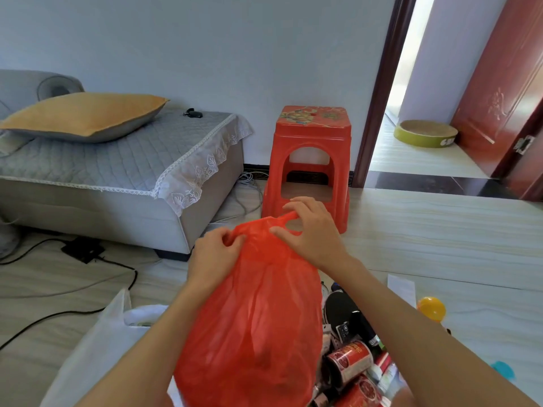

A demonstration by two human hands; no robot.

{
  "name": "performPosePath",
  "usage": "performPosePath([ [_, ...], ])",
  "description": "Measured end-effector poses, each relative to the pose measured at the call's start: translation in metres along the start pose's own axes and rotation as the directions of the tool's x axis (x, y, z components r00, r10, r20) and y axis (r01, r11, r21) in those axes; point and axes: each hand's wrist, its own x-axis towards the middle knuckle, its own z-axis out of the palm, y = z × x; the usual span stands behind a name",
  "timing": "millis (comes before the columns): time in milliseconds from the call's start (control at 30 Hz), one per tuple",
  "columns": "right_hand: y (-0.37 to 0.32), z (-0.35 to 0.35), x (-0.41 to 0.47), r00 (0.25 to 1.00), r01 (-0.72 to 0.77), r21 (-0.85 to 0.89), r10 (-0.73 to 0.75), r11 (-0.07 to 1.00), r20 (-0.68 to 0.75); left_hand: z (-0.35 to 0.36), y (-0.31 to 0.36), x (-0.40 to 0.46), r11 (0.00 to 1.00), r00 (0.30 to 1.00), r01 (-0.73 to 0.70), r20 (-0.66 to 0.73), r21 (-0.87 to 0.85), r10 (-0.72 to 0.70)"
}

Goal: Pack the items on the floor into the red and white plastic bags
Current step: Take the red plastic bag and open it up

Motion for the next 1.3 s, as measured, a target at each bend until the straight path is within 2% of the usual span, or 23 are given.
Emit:
performPosePath([
  [100,-0.019,-0.001,0.0,0.997,0.061,-0.15,-0.069,0.987,-0.045,-0.006,0.001,0.003,0.993,0.991,0.119,-0.064,-0.009,-0.119],
  [167,-0.026,-0.002,-0.001,0.993,0.059,-0.267,-0.029,0.962,0.115,-0.011,0.0,0.006,0.98,0.978,0.182,-0.09,-0.074,-0.189],
  [233,-0.024,0.001,-0.004,0.947,0.043,-0.378,0.083,0.925,0.31,-0.014,0.0,0.007,0.971,0.974,0.201,-0.084,-0.132,-0.213],
  [300,-0.016,0.005,-0.008,0.921,0.023,-0.424,0.146,0.905,0.362,-0.016,0.0,0.006,0.957,0.975,0.203,-0.048,-0.207,-0.217],
  [333,-0.009,0.008,-0.009,0.93,-0.002,-0.384,0.143,0.923,0.339,-0.017,-0.001,0.006,0.948,0.978,0.194,-0.031,-0.253,-0.208],
  [400,0.005,0.011,-0.008,0.961,-0.103,-0.159,0.139,0.982,0.238,-0.022,-0.005,0.008,0.933,0.986,0.158,-0.001,-0.325,-0.167],
  [467,0.014,0.01,-0.006,0.955,-0.257,0.055,0.245,0.965,0.166,-0.028,-0.011,0.009,0.926,0.994,0.107,0.044,-0.363,-0.097],
  [533,0.021,0.007,-0.002,0.892,-0.45,0.259,0.421,0.855,0.163,-0.036,-0.016,0.008,0.902,0.986,0.107,0.161,-0.417,-0.042],
  [567,0.023,0.005,-0.001,0.833,-0.552,0.372,0.518,0.747,0.196,-0.04,-0.018,0.007,0.875,0.97,0.142,0.24,-0.464,-0.03],
  [633,0.032,0.004,0.004,0.672,-0.701,0.564,0.668,0.436,0.32,-0.049,-0.024,0.006,0.783,0.911,0.288,0.409,-0.552,-0.047],
  [700,0.044,0.001,0.005,0.561,-0.751,0.623,0.709,0.219,0.427,-0.059,-0.028,0.005,0.656,0.842,0.45,0.534,-0.606,-0.085],
  [800,0.059,-0.007,0.003,0.524,-0.757,0.65,0.65,0.061,0.55,-0.067,-0.036,0.007,0.444,0.792,0.589,0.592,-0.675,-0.152],
  [867,0.063,-0.01,0.0,0.504,-0.754,0.657,0.643,0.002,0.577,-0.068,-0.046,0.011,0.391,0.796,0.603,0.556,-0.695,-0.239],
  [900,0.065,-0.011,0.0,0.502,-0.751,0.66,0.652,0.003,0.568,-0.065,-0.052,0.012,0.429,0.799,0.601,0.522,-0.674,-0.299],
  [967,0.065,-0.01,0.0,0.531,-0.73,0.683,0.65,0.024,0.544,-0.058,-0.065,0.016,0.628,0.812,0.584,0.395,-0.515,-0.431],
  [1000,0.065,-0.01,0.001,0.551,-0.72,0.693,0.641,0.04,0.535,-0.055,-0.068,0.017,0.728,0.835,0.548,0.318,-0.413,-0.448],
  [1067,0.061,-0.011,0.004,0.606,-0.706,0.7,0.601,0.104,0.522,-0.047,-0.066,0.014,0.875,0.906,0.407,0.236,-0.262,-0.351],
  [1167,0.046,-0.012,0.006,0.707,-0.676,0.68,0.511,0.284,0.489,-0.03,-0.051,0.007,0.981,0.974,0.127,0.204,-0.149,-0.095],
  [1233,0.032,-0.012,0.006,0.753,-0.651,0.65,0.439,0.393,0.489,-0.012,-0.037,0.002,0.996,0.96,-0.058,0.269,-0.062,0.073],
  [1300,0.019,-0.011,0.006,0.784,-0.62,0.637,0.388,0.458,0.484,0.006,-0.027,-0.003,0.987,0.919,-0.159,0.367,0.016,0.142],
])
